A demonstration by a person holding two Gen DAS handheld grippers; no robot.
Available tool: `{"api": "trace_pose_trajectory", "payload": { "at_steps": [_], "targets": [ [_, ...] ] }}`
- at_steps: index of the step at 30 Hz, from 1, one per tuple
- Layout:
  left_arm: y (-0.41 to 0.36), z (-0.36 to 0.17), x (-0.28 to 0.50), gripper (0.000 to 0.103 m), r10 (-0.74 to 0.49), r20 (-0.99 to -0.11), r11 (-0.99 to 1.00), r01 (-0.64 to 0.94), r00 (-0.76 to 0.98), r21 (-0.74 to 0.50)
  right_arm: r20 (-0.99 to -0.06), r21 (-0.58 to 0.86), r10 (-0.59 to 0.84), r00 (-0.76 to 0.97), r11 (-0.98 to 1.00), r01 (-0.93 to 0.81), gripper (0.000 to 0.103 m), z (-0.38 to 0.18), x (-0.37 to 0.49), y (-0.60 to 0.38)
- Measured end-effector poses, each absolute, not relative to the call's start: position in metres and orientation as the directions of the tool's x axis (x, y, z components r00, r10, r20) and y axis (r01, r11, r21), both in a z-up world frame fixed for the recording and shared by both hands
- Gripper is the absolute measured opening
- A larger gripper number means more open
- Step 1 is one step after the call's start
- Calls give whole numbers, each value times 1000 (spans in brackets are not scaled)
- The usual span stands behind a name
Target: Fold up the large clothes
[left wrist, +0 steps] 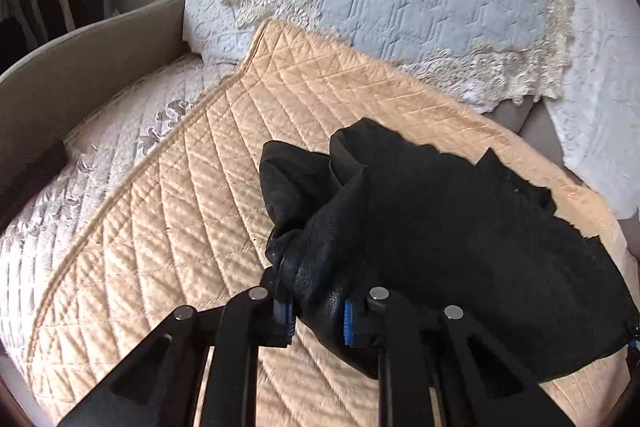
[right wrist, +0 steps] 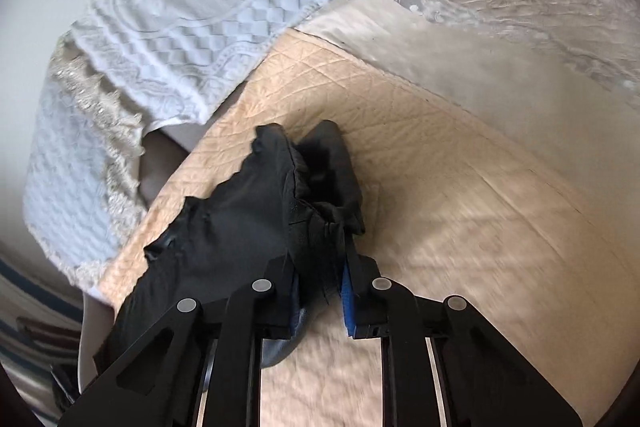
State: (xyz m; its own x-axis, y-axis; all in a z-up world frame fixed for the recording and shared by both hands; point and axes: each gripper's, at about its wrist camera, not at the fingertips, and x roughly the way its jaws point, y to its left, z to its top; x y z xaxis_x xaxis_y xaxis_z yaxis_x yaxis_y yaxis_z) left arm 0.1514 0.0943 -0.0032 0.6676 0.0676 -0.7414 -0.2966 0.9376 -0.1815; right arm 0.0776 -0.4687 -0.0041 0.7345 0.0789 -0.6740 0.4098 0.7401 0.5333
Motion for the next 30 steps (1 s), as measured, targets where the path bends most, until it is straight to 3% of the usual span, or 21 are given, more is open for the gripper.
{"api": "trace_pose_trajectory", "payload": {
  "at_steps": [10,19,24,30],
  "targets": [
    [108,-11,36,17,-14,-767,945,-243,641,-220,-734,510,79,675,721,470,17,-17,-44,-462],
    [104,-20,32,18,-11,-766,949,-234,642,-210,-742,478,70,666,753,453,17,-19,-29,-461],
    [112,-25,24,25,-42,-790,949,-222,612,-223,-768,415,45,638,795,443,25,-14,-42,-457],
    [120,7,-5,33,-23,-753,950,-220,657,-221,-705,294,-75,705,874,387,26,35,-64,-443]
  ]
}}
